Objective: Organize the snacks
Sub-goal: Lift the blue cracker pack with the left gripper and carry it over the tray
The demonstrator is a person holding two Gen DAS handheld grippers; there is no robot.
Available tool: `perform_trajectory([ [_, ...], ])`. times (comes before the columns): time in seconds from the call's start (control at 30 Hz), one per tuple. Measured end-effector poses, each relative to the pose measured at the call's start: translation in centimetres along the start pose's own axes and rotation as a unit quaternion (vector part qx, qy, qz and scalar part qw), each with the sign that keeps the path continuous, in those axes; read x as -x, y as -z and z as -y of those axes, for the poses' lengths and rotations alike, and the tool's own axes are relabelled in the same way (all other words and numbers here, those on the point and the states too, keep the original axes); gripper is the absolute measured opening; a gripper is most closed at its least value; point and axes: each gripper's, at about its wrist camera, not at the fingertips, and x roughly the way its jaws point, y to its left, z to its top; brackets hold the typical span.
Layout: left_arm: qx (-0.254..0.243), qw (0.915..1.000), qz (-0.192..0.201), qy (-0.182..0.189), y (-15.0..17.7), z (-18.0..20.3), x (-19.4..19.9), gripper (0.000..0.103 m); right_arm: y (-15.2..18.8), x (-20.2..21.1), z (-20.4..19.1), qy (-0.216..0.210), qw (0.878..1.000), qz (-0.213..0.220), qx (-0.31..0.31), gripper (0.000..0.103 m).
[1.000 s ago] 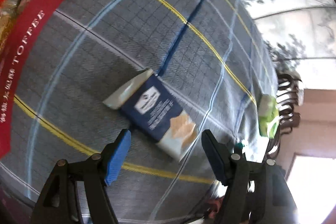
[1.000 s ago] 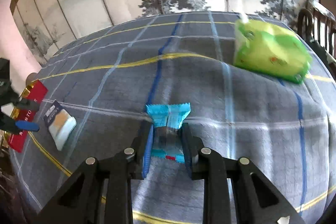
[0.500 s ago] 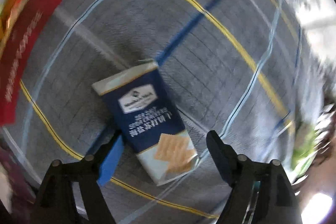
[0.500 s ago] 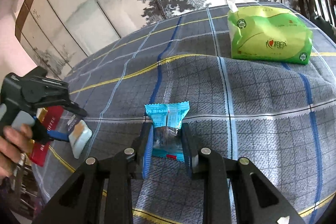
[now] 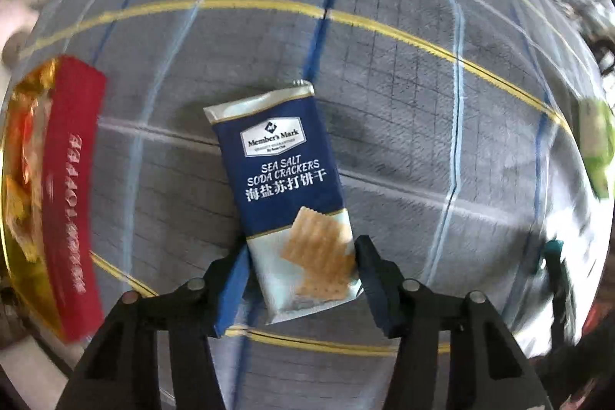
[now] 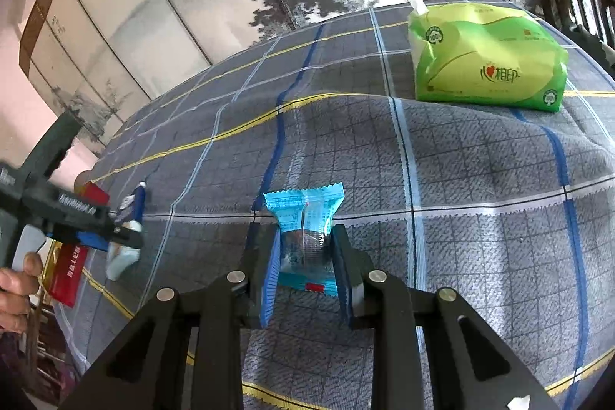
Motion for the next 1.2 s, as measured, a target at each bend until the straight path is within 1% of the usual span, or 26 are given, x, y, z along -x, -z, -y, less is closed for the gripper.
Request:
perform_trajectory([
  [0.03, -0.018, 0.9997, 0.002, 0.018, 0.5, -0.7, 0.3, 0.055, 0.0, 0.0, 0.0, 0.001, 1.0, 0.0, 0.001, 0.024],
  [0.07, -0.034, 0.9991, 0.008, 0.023, 1.1, -1.4, 0.7, 0.055, 0.0, 0.0, -0.1, 0.002, 1.0, 0.0, 0.001, 0.024],
  [0.17, -0.071, 0.9966, 0.035, 0.021, 2.9, -3.0, 1.5, 0.053, 0.0, -0.1, -0.2, 0.007, 1.0, -0.001, 0.004, 0.023],
  [0.23, -0.089, 0.9943, 0.059, 0.004, 4.2, -3.8, 1.9, 0.053, 0.0, 0.0, -0.2, 0.01, 1.0, -0.001, 0.006, 0.023],
  [0.27, -0.093, 0.9931, 0.071, 0.003, 4.8, -4.3, 2.1, 0.053, 0.0, 0.0, -0.3, 0.012, 1.0, -0.002, 0.007, 0.023],
  [0.43, -0.103, 0.9892, 0.104, 0.002, 6.6, -5.9, 2.4, 0.052, 0.0, -0.2, -0.8, 0.031, 0.999, -0.003, 0.021, 0.024],
  [0.53, -0.104, 0.9892, 0.103, 0.011, 7.7, -7.1, 1.8, 0.052, 0.0, -0.2, -1.0, 0.039, 0.999, -0.004, 0.026, 0.024],
  [0.57, -0.104, 0.989, 0.105, 0.009, 8.3, -7.4, 1.0, 0.052, 0.0, -0.2, -1.0, 0.041, 0.999, -0.003, 0.025, 0.024],
  [0.63, -0.096, 0.9884, 0.117, -0.002, 8.7, -7.9, 0.9, 0.052, 0.0, -0.2, -1.1, 0.046, 0.999, -0.002, 0.023, 0.024],
  [0.67, -0.095, 0.9885, 0.118, -0.001, 8.4, -6.9, 0.5, 0.052, 0.0, -0.2, -1.1, 0.047, 0.999, -0.001, 0.02, 0.024],
  [0.73, -0.087, 0.9893, 0.117, -0.004, 7.7, -7.2, 0.2, 0.052, 0.1, -0.1, -1.0, 0.047, 0.999, 0.0, 0.015, 0.024],
  [0.83, -0.089, 0.9895, 0.113, -0.012, 6.9, -6.8, -0.2, 0.053, 0.1, -0.2, -1.3, 0.057, 0.998, 0.0, 0.02, 0.024],
  [0.93, -0.082, 0.9891, 0.122, -0.003, 6.3, -6.5, -0.5, 0.054, 0.1, -0.2, -1.4, 0.058, 0.998, 0.0, 0.021, 0.024],
  [0.97, -0.08, 0.9888, 0.126, 0.001, 6.1, -6.1, -0.8, 0.051, 0.1, -0.2, -1.5, 0.059, 0.998, 0.0, 0.022, 0.024],
  [1.0, -0.077, 0.9884, 0.131, 0.006, 6.1, -6.0, -0.9, 0.051, 0.1, -0.3, -1.6, 0.061, 0.998, -0.001, 0.023, 0.024],
  [1.03, -0.078, 0.9875, 0.137, 0.003, 6.2, -6.0, -0.9, 0.051, 0.1, -0.3, -1.5, 0.062, 0.998, -0.001, 0.025, 0.024],
  [1.07, -0.081, 0.9865, 0.142, -0.001, 5.7, -4.9, -1.4, 0.05, 0.1, -0.3, -1.6, 0.065, 0.998, -0.001, 0.027, 0.024],
  [1.13, -0.096, 0.9821, 0.16, -0.026, 6.6, -4.3, -1.1, 0.05, 0.1, -0.3, -1.7, 0.068, 0.997, -0.002, 0.029, 0.024],
  [1.17, -0.101, 0.9791, 0.173, -0.032, 7.3, -4.1, -0.7, 0.05, 0.1, -0.3, -1.8, 0.069, 0.997, -0.002, 0.03, 0.024],
  [1.2, -0.103, 0.9772, 0.183, -0.03, 7.8, -3.9, -0.3, 0.05, 0.1, -0.3, -1.8, 0.069, 0.997, -0.002, 0.03, 0.024],
])
